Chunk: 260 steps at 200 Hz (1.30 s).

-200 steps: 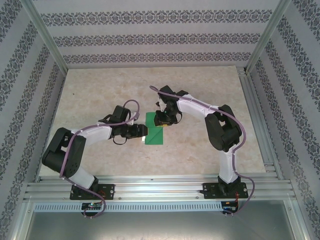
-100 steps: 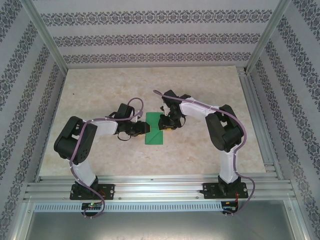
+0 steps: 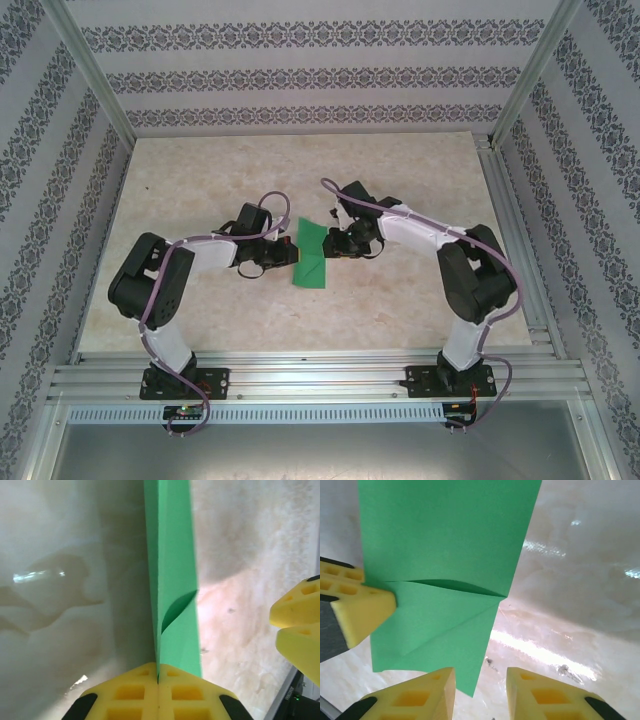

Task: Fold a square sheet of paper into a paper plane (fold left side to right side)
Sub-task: Turn over the paper at the center of the table.

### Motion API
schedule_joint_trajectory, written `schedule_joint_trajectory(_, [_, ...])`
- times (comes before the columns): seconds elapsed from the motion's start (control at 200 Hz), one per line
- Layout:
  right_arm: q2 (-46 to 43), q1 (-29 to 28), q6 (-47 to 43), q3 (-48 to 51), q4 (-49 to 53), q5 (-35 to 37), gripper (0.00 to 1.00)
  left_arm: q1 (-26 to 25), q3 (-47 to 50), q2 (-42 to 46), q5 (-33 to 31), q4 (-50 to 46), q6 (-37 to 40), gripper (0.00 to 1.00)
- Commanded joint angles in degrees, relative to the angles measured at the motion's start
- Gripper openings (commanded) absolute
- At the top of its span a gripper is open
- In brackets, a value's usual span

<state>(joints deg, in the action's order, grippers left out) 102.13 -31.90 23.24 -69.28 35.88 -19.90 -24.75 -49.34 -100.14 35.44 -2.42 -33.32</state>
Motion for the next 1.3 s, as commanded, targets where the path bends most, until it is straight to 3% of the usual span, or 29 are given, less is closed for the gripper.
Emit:
schedule_joint_trajectory(0.0, [-8.71, 0.34, 0.81, 5.17, -9.16, 4.19, 0.34, -1.17, -0.81, 5.49, -0.51, 0.37, 0.21, 0.03])
schedule_joint_trajectory(0.07, [-15.38, -0.68, -0.83, 9.72, -13.78, 8.34, 0.36, -1.24, -0.98, 8.94, -1.74, -1.1, -2.0, 0.03])
schedule_joint_trajectory(0.19, [-27.26, -4.36, -6.58, 17.2, -21.11, 18.82, 0.49, -1.19, -3.0, 15.48, -8.43, -7.84, -7.53, 0.02])
schedule_joint_trajectory(0.36, [-39.82, -13.96, -24.19, 29.98, -38.55, 26.38, 0.69, -1.18, -5.18, 21.56, -16.54, -15.16, -20.89, 0.0])
schedule_joint_trajectory(0.485, [-41.89, -24.55, -42.06, 37.78, -54.04, 31.51, 0.81, -1.22, -6.41, 22.66, -18.23, -20.94, -33.22, 0.0])
schedule_joint_trajectory(0.604, [-36.21, -32.88, -56.99, 40.89, -67.52, 37.76, 0.98, -1.28, -5.45, 22.95, -15.97, -23.11, -44.9, 0.0])
schedule_joint_trajectory(0.774, [-24.97, -36.25, -66.68, 38.0, -78.15, 43.13, 0.98, -1.63, -7.34, 23.25, -15.56, -30.14, -48.81, 0.0])
schedule_joint_trajectory(0.959, [-17.45, -35.6, -67.36, 34.84, -83.57, 43.37, 0.93, -1.87, -7.08, 24.54, -14.79, -31.53, -49.61, 0.0])
schedule_joint_trajectory(1.294, [-14.97, -32.56, -60.41, 32.5, -75.37, 39.12, 0.57, -1.88, -6.33, 26.47, -14.62, -31.79, -49.91, 0.0])
